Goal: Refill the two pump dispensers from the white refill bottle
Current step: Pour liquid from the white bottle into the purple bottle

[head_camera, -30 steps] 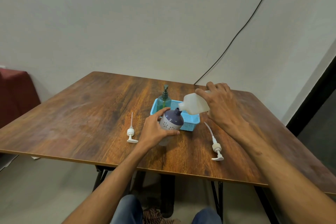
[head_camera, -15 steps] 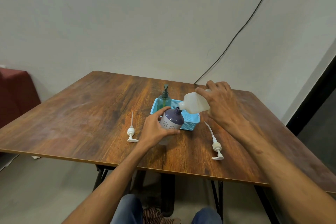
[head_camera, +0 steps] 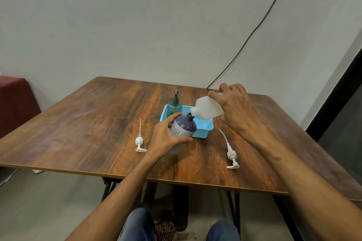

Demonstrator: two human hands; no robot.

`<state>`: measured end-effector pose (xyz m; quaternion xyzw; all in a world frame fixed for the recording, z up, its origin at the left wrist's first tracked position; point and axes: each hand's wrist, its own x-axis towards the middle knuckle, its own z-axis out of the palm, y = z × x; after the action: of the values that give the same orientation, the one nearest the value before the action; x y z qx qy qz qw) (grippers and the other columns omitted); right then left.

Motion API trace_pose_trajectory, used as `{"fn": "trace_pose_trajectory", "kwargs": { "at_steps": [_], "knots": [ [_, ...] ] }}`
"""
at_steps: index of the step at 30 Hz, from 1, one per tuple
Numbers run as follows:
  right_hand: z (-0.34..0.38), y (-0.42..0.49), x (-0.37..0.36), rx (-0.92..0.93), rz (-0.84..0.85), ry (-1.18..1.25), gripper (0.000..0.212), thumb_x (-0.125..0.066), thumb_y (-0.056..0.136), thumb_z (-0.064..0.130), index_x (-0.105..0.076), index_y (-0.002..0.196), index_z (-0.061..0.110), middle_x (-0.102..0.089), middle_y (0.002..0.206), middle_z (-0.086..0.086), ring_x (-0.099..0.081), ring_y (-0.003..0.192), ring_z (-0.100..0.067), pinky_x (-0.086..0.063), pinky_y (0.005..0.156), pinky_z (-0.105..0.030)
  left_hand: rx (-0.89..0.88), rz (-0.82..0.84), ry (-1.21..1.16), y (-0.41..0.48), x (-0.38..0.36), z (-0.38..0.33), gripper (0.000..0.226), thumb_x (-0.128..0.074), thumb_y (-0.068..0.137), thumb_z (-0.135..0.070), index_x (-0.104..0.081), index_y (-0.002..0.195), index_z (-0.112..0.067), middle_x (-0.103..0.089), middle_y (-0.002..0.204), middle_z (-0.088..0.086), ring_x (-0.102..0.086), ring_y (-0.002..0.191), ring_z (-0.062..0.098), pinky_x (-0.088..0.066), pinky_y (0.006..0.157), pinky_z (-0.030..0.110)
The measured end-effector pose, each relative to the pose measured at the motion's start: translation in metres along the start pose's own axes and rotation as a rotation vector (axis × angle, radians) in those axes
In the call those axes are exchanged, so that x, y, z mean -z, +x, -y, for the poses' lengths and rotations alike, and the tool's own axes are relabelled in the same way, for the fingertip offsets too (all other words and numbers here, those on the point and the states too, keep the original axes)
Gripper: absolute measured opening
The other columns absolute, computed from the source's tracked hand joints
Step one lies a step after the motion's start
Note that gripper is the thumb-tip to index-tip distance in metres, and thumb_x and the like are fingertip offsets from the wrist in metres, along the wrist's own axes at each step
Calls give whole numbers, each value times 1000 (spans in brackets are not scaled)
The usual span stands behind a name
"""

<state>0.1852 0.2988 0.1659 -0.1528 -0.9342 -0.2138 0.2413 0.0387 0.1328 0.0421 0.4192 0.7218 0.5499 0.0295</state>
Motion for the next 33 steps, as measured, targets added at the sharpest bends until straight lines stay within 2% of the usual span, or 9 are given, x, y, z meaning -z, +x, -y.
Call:
{"fn": "trace_pose_trajectory", "kwargs": {
  "at_steps": [3, 8, 12, 15, 19, 23, 29, 33],
  "knots": [
    [-1, 1, 0, -3, -8, -11, 65, -86, 62, 7, -60, 121, 21, -58, 111, -15, -56, 93, -35, -45, 90, -49, 0, 5, -7, 0, -1, 0, 91, -93, 62, -41, -52, 141, -21, -62, 132, -5, -58, 116, 8, -50, 98, 22],
    [-2, 0, -1, -1, -2, -19, 67, -88, 61, 9, -61, 121, 20, -59, 112, -16, -57, 95, -36, -45, 91, -49, 2, 3, -1, 0, -1, -1, 90, -93, 63, -39, -52, 141, -21, -61, 132, -5, -57, 115, 7, -50, 99, 23],
    [-2, 0, -1, -3, 8, -25, 69, -90, 58, 9, -61, 120, 20, -60, 110, -16, -57, 93, -36, -45, 89, -48, 8, 9, 6, 0, -2, 1, 91, -93, 62, -42, -52, 141, -22, -61, 133, -5, -57, 117, 9, -52, 103, 33],
    [-2, 1, -1, -2, 5, -25, 69, -90, 59, 9, -62, 120, 20, -60, 110, -16, -57, 93, -36, -45, 88, -48, 12, 10, 12, 0, -2, 4, 93, -92, 61, -46, -51, 142, -23, -60, 134, -5, -57, 118, 9, -52, 102, 35],
    [-3, 1, 0, -2, -8, -22, 63, -86, 65, 10, -62, 122, 20, -60, 111, -16, -57, 95, -37, -44, 90, -48, 6, 7, 13, 1, -3, 2, 91, -93, 63, -41, -51, 141, -22, -61, 133, -4, -57, 116, 8, -52, 99, 27],
    [-3, 1, 1, 1, -14, -22, 59, -84, 67, 10, -62, 122, 20, -59, 110, -16, -57, 94, -37, -43, 91, -49, 8, 8, 4, 1, -4, 1, 91, -93, 63, -40, -52, 141, -21, -61, 132, -5, -58, 114, 7, -47, 90, 13],
    [-3, 2, -1, 9, -20, -43, 58, -82, 68, 8, -61, 121, 20, -59, 110, -15, -57, 96, -36, -43, 92, -48, 18, 10, 3, 1, -5, 6, 94, -92, 60, -48, -52, 141, -24, -61, 133, -6, -58, 117, 8, -52, 99, 29],
    [-2, 2, -2, 11, -35, -54, 58, -82, 63, 5, -63, 116, 22, -60, 107, -14, -57, 91, -35, -44, 89, -47, 11, 8, -2, 0, -4, 4, 91, -93, 61, -45, -52, 140, -24, -61, 132, -5, -58, 116, 9, -53, 98, 28]
  ]
}}
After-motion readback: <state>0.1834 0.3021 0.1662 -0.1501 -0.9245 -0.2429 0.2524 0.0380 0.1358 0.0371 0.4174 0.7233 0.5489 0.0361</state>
